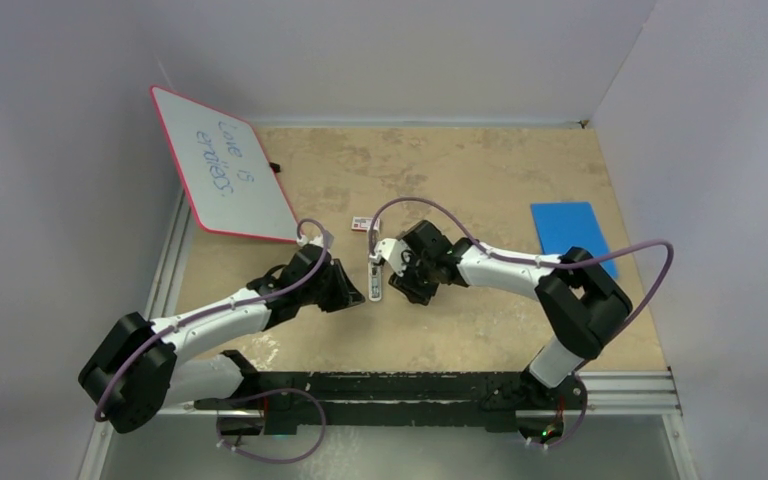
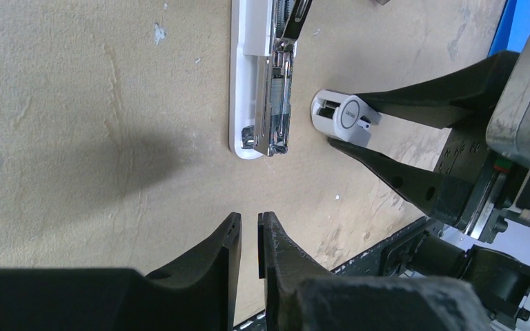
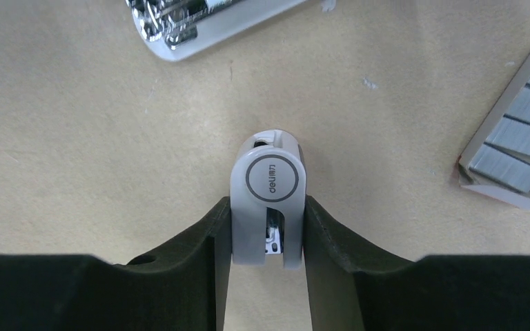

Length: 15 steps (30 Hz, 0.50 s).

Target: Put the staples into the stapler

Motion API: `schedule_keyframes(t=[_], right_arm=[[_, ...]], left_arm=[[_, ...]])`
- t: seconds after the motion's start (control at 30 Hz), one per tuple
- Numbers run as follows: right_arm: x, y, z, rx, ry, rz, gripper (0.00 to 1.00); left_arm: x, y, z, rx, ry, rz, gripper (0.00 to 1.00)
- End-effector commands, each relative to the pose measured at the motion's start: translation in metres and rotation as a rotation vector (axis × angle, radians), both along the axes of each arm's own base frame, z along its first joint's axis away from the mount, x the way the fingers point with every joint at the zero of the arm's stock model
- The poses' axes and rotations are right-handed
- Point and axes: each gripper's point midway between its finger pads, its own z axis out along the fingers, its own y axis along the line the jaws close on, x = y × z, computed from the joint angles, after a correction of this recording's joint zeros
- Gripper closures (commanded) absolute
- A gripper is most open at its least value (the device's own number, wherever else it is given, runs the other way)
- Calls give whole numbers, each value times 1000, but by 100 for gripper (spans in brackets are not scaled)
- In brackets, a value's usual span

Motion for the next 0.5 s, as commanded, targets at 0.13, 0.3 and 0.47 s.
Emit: schedule_keyframes(t=[0.13,0.3,0.47], right_arm=[[0,29,16,107,177,-103,45],[-11,38,3,115,349,-163,42],[-16,45,3,168,388,-227,40]], left_arm=[[8,-1,12,-19,-62,-10,85],[9,1,17,-13,-80,0,85],[10,5,21,-5,-98,7,85]])
